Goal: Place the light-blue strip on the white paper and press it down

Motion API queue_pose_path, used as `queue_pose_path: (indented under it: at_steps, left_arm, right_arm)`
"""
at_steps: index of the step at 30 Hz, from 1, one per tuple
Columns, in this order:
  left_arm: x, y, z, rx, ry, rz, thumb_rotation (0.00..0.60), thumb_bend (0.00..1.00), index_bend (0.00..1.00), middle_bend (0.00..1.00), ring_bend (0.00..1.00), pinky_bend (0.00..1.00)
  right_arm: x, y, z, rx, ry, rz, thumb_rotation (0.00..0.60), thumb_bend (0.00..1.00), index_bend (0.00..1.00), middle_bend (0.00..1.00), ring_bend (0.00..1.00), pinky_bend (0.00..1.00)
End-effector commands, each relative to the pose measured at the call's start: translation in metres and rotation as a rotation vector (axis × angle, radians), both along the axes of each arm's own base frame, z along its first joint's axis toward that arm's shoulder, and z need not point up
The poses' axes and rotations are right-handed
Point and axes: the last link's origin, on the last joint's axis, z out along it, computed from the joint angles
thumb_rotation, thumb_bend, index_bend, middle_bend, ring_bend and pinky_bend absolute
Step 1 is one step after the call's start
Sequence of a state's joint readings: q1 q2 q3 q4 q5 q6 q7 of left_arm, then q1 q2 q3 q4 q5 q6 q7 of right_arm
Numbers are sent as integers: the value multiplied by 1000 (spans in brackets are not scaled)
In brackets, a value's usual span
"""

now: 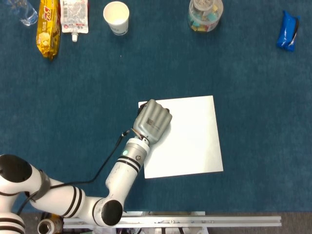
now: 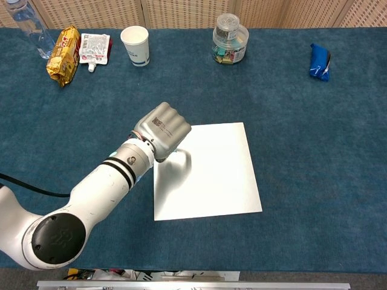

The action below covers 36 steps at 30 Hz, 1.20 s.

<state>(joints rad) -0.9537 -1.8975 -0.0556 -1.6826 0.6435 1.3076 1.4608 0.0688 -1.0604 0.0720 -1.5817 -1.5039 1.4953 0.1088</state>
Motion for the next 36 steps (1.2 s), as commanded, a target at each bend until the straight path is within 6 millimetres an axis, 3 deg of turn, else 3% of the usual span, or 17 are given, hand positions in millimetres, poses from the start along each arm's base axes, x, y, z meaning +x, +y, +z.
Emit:
queue_pose_path:
  at_steps: [1, 13, 24, 26, 30, 36]
  left_arm:
    - [0, -3, 0, -12, -3, -10, 514, 327, 422, 1000, 1000, 1000]
    - [1, -4, 13, -6, -52, 9, 519, 327, 421, 1000, 1000, 1000]
    - [-21, 6, 56, 48, -160, 107, 528, 327, 417, 1000, 1000, 1000]
    - [-28, 9, 68, 59, -197, 125, 531, 327, 415, 1000, 1000, 1000]
    - [-42, 7, 91, 87, -287, 140, 580, 327, 410, 978, 980, 1000]
    - [-70, -5, 123, 156, -454, 142, 600, 327, 378, 829, 823, 1000]
  right_arm:
    - [0, 0, 0, 1, 1, -1, 600, 228, 265, 414, 378, 477]
    - [1, 1, 1, 0, 0, 2, 600, 228, 265, 414, 378, 477]
    - [13, -9, 2, 32, 17, 55, 600, 229, 265, 414, 378, 478]
    - [18, -14, 1, 60, 24, 75, 600, 323, 265, 418, 378, 481]
    - [36, -27, -5, 140, 23, 133, 600, 626, 265, 432, 391, 512]
    - [70, -54, -24, 289, 15, 226, 600, 876, 266, 443, 397, 523]
